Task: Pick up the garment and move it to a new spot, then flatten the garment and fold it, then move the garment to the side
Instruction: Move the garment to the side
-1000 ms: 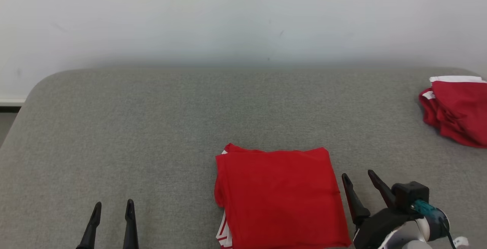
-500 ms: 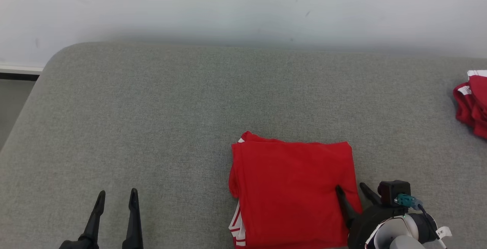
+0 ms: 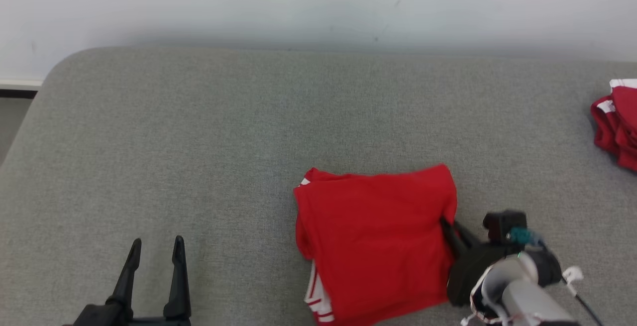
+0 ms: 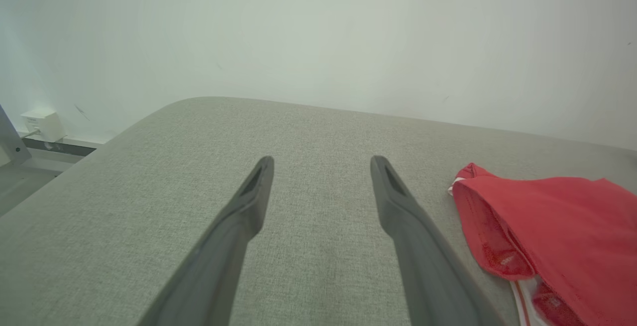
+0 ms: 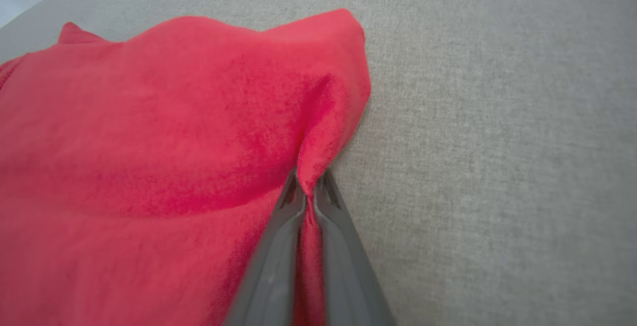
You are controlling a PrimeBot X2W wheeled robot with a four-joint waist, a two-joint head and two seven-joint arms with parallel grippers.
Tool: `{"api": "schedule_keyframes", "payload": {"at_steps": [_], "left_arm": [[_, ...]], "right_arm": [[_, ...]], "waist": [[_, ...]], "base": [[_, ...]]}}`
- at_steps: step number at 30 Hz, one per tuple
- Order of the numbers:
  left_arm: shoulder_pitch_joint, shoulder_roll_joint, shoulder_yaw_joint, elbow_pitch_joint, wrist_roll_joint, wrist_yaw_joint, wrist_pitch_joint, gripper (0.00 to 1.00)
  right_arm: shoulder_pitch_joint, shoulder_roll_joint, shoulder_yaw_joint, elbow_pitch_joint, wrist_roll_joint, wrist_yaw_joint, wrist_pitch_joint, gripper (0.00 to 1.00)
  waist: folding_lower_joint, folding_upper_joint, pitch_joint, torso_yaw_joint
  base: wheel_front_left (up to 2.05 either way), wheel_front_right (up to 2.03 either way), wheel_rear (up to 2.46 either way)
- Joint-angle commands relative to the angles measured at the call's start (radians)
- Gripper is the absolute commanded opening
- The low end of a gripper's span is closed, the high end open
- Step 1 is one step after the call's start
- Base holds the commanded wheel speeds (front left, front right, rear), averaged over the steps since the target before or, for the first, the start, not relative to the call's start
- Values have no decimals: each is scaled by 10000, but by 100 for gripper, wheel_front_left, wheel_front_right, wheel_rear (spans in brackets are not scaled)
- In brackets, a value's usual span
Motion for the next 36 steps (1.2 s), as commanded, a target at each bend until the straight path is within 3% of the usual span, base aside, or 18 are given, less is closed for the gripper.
{"api": "schedule_keyframes", "payload": {"at_steps": [1, 8, 17, 28, 36], "left_arm": [[-190, -13, -64, -7, -97, 11, -27, 100], [-664, -20, -211, -244, -85, 11, -27, 100], [-1551, 35, -495, -876, 165, 11, -29, 100], [-2273, 938, -627, -1319, 433, 12, -27, 100], [-2405, 1433, -585, -1661, 533, 15, -27, 100]], "right_arm": [[-328, -235, 41, 49, 50, -34, -41, 0], [-2043, -1063, 820, -208, -32, -34, 186, 0], [-4424, -2742, 1332, -819, 271, -32, 565, 0], [-6028, -4322, 1202, -1282, 632, -34, 513, 0], [-6877, -5161, 1148, -1405, 727, -33, 1015, 0]], "waist": [[-1, -1, 183, -65], [-1, -1, 1023, -480], [-1, -1, 2762, -1435], [-1, -1, 4161, -2772], [-1, -1, 4713, -3341]], "base": [[0, 0, 0], [0, 0, 0], [0, 0, 0], [0, 0, 0], [0, 0, 0]]}}
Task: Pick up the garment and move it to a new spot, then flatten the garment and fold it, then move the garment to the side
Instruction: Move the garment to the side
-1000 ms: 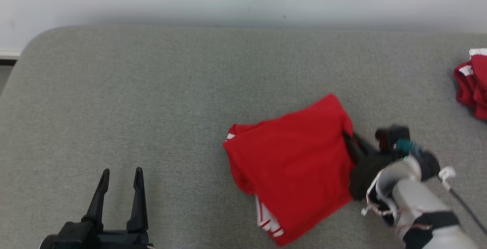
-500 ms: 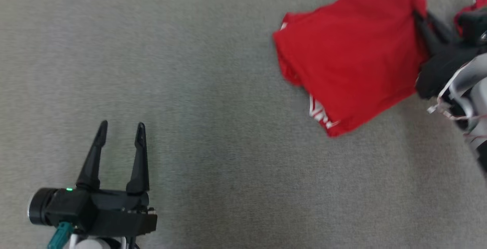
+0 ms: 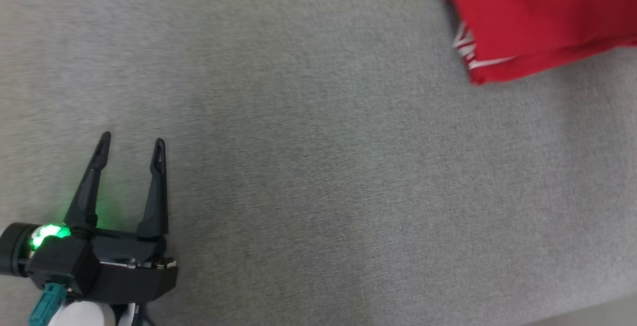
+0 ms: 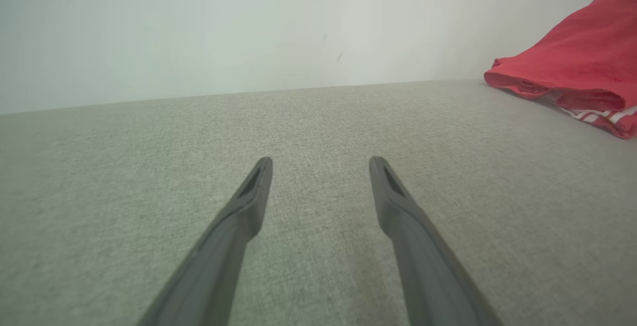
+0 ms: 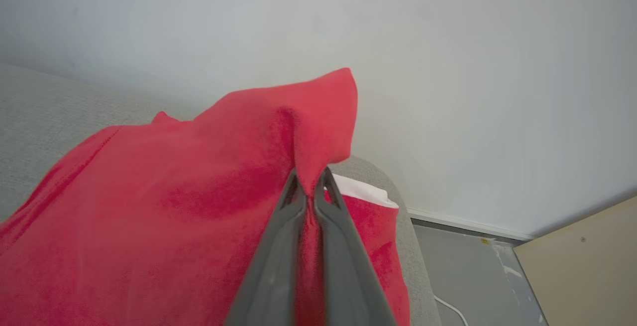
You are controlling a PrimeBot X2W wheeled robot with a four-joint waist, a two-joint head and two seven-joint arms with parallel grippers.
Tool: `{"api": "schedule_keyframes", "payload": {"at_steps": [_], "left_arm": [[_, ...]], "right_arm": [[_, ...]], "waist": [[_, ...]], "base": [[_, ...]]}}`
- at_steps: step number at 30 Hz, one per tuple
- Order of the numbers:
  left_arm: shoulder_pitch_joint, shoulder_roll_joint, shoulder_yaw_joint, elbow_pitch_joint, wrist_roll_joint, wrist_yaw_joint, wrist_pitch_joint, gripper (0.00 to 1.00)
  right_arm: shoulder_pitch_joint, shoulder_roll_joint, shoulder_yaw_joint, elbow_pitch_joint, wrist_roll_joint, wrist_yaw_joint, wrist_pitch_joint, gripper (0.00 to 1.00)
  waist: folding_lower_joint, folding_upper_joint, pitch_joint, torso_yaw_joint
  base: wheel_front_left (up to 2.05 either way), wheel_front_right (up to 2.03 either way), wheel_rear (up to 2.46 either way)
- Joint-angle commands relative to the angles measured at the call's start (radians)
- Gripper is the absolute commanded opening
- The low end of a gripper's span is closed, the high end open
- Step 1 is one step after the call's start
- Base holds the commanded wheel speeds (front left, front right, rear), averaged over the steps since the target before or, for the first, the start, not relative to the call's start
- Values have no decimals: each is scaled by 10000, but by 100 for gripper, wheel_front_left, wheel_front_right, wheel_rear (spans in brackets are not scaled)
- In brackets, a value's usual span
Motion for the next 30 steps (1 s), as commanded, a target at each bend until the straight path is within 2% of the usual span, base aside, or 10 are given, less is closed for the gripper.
{"api": "schedule_keyframes", "payload": {"at_steps": [1, 6, 14, 22, 23, 24, 25, 30], "left_arm": [[-166, 109, 34, -104, 100, 19, -27, 100], [-138, 267, -3, -276, 118, 19, -24, 100], [-237, 360, -113, -374, 71, 39, 0, 100], [-294, 436, -90, -425, 15, 131, 32, 100], [-310, 449, -90, -414, 6, 139, 33, 100], [-332, 457, -91, -405, -7, 141, 33, 100], [-346, 463, -90, -385, -19, 151, 31, 100], [-256, 401, -72, -174, -79, 203, 18, 100]], "right_arm": [[-269, -252, -24, -19, 10, -33, 124, 0], [-722, -895, -133, 253, 115, -34, 382, 0], [-1209, -1907, 494, 979, -134, -33, 785, 0], [-1677, -1977, 638, 2028, -440, -33, 715, 0], [-1753, -1964, 640, 2185, -507, -33, 666, 5], [-1853, -1969, 639, 2311, -609, -33, 570, 5], [-1947, -1944, 566, 2464, -644, -34, 441, 100], [-2246, -1552, 361, 2913, -940, -33, -355, 100]], "waist": [[-2, -2, 633, -583], [-2, -2, 852, -613], [-2, -2, 1118, -407], [-2, -2, 1312, -281], [-2, -2, 1330, -266], [-2, -2, 1346, -247], [-2, -2, 1346, -232], [-2, -2, 998, -148]], "base": [[0, 0, 0], [0, 0, 0], [0, 0, 0], [0, 0, 0], [0, 0, 0], [0, 0, 0], [0, 0, 0], [0, 0, 0]]}}
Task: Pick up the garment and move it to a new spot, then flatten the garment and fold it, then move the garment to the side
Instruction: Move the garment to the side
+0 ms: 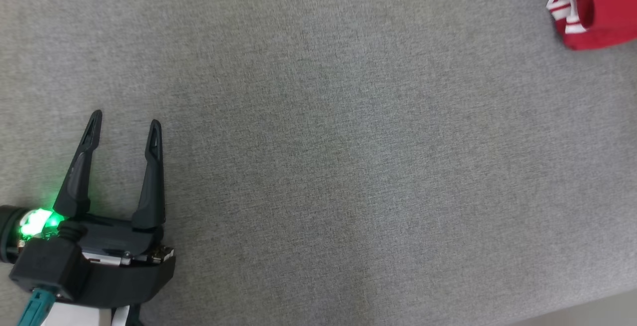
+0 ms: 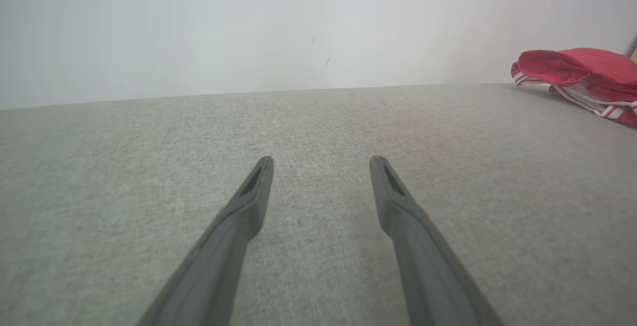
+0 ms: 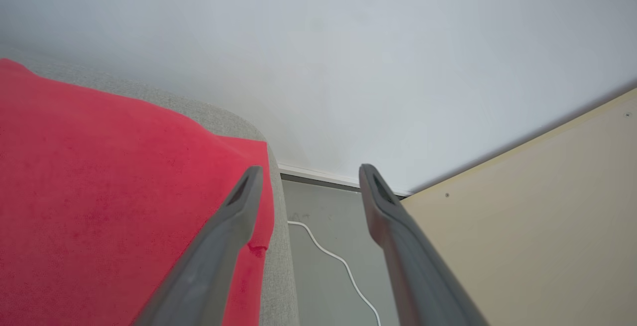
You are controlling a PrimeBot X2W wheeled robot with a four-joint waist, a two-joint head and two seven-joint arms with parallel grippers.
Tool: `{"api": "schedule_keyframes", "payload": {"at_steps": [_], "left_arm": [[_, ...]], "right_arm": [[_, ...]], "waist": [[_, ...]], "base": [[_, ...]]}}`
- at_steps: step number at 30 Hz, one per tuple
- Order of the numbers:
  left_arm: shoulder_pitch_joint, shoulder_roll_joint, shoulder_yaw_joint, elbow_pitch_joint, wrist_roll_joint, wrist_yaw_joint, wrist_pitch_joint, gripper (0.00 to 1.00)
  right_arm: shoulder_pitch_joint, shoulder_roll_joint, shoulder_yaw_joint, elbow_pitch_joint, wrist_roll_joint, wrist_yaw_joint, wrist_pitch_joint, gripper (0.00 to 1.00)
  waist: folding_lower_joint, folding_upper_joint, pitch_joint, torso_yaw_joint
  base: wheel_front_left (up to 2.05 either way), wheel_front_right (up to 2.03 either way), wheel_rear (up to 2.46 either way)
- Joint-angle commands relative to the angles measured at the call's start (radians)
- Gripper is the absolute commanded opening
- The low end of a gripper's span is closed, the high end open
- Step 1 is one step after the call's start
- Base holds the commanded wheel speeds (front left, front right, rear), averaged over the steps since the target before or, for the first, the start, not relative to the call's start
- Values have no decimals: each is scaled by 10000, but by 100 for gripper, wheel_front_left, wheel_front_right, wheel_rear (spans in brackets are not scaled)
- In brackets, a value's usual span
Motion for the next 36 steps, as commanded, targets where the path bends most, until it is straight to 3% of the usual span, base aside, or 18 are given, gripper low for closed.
{"api": "schedule_keyframes", "payload": {"at_steps": [1, 18, 36], "left_arm": [[104, 43, 152, 373, -88, 56, 24, 100], [1633, -752, 864, 519, -413, 255, -12, 100], [2940, -1162, 1215, 732, -394, 164, -14, 100]], "right_arm": [[-79, 86, -63, 76, -79, -33, -161, 100], [1274, 2185, -128, -915, 491, -33, -2133, 100], [6663, 4191, -2307, -3762, -82, -33, -2454, 100]], "waist": [[1, 0, -295, 67], [1, 0, -3536, 754], [1, 0, -5561, 1268]], "base": [[0, 0, 0], [0, 0, 0], [0, 0, 0]]}}
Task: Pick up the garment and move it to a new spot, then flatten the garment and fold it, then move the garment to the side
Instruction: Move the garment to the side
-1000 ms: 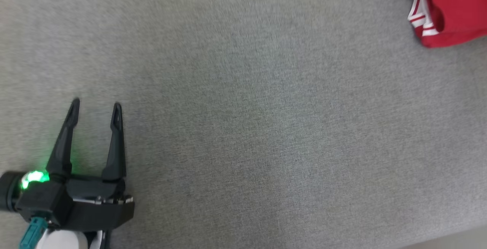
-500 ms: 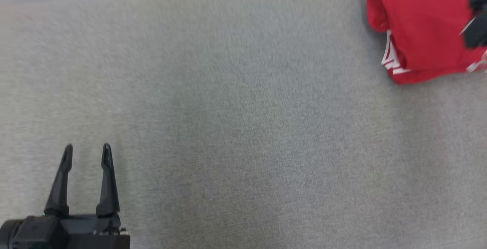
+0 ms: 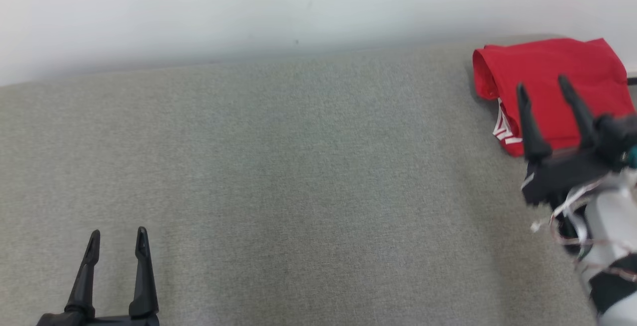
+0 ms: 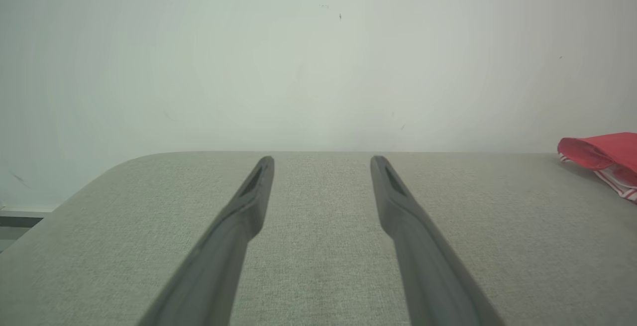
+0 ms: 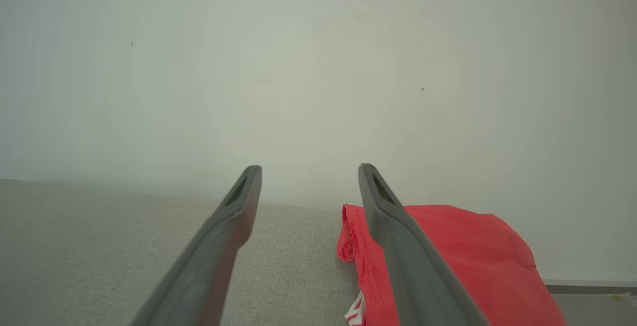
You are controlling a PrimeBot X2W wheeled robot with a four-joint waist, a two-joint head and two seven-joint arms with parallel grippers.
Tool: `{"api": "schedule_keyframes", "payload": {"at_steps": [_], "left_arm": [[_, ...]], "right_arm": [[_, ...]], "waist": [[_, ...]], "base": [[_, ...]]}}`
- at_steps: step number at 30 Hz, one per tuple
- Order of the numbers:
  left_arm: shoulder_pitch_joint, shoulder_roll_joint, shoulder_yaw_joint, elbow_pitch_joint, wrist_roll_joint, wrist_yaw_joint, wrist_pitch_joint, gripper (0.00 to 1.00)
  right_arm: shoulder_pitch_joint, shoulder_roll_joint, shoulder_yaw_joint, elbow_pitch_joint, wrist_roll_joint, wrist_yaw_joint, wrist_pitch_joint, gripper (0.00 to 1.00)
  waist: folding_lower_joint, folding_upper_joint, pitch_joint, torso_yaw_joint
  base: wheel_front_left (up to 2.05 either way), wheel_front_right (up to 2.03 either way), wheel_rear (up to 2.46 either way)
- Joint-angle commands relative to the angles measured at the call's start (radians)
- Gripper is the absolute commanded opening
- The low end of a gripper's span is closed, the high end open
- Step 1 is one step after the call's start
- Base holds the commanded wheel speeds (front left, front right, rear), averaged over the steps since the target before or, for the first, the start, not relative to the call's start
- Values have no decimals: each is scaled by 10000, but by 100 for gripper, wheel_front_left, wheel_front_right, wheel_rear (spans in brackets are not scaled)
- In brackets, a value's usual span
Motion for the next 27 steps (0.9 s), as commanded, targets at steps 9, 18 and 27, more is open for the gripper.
{"api": "schedule_keyframes", "payload": {"at_steps": [9, 18, 27], "left_arm": [[227, -141, 107, 309, -55, -47, -26, 100], [517, -332, 124, 565, -158, -58, -26, 100], [734, -431, 257, 725, -233, -121, -26, 100]], "right_arm": [[2680, 1233, -1105, -1469, -444, -31, 40, 100], [4737, 2249, -1704, -3393, -1130, -31, 536, 100], [6118, 2896, -1975, -4258, -1356, -31, 687, 100]], "waist": [[3, 1, -622, 545], [3, 1, -922, 678], [3, 1, -1191, 725]], "base": [[0, 0, 0], [0, 0, 0], [0, 0, 0]]}}
